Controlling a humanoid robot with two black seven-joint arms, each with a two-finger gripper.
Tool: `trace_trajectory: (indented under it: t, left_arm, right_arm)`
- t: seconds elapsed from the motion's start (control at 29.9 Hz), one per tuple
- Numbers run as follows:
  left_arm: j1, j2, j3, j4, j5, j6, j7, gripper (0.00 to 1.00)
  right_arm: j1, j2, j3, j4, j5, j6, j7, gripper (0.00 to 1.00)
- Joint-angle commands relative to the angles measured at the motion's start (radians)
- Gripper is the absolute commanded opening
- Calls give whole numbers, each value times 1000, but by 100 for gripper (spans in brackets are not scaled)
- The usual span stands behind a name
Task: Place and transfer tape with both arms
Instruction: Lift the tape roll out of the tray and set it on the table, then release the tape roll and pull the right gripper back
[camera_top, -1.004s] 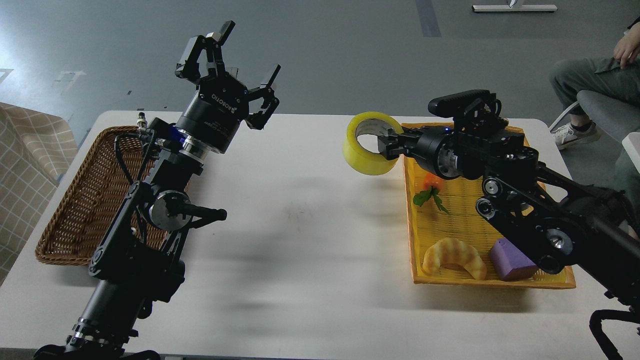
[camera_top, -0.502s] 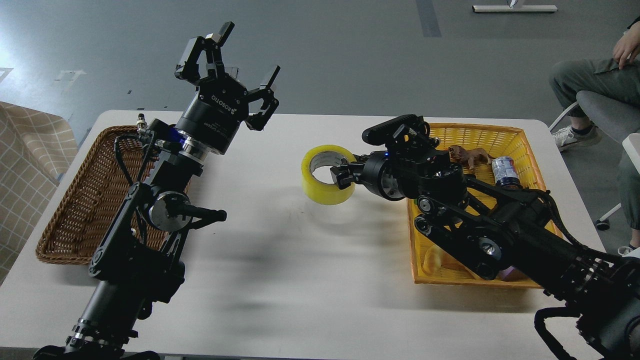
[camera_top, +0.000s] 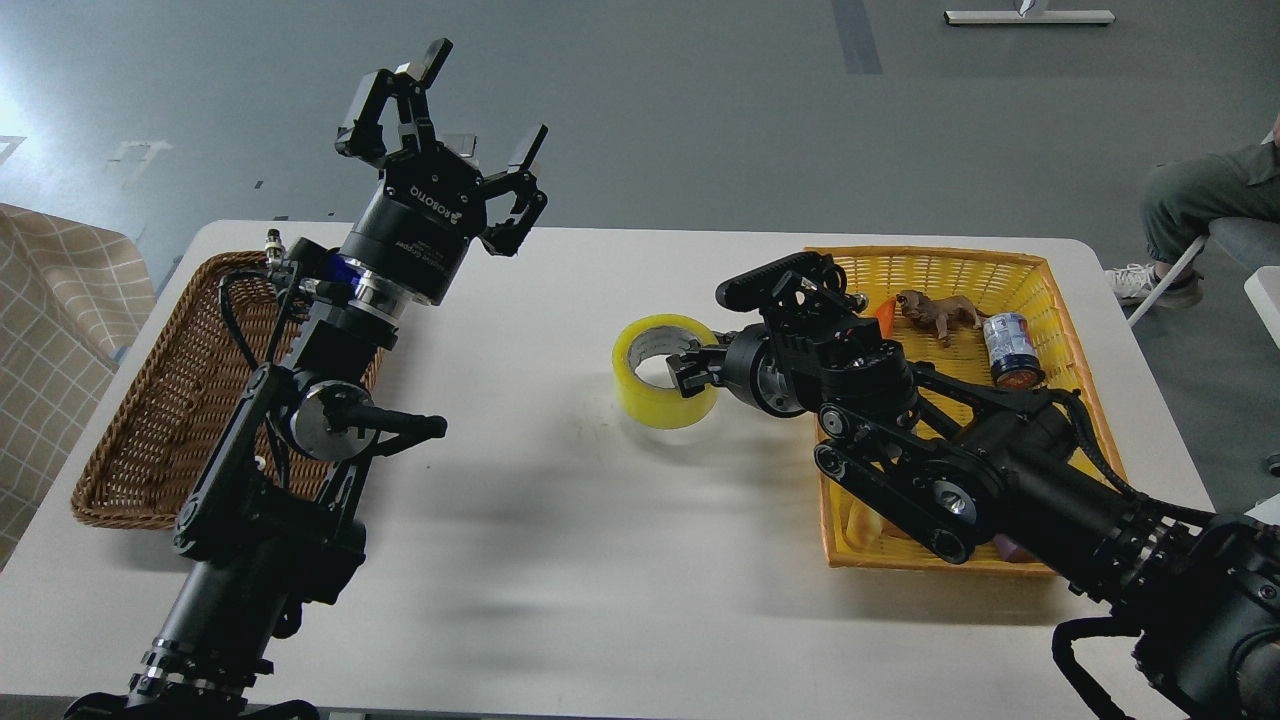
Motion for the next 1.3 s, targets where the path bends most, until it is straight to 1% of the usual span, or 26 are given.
trace_trajectory:
  t: [0.0,0.47,1.2,1.27]
  left_arm:
    - [3,0,0,2,-1,0,0,98]
    - [4,0,2,2,1,-3,0,98]
    - [4,0,-3,3,-2,-3,0,98]
    - [4,0,-7,3,-2,-6,0,98]
  right_arm:
    - [-9,0,3,0,3,-8,0,0]
    - [-86,0,31,15,17,-28,-1,0]
    - [-98,0,43,38,68,-9,-1,0]
    - [-103,0,43,40,68,-9,-1,1]
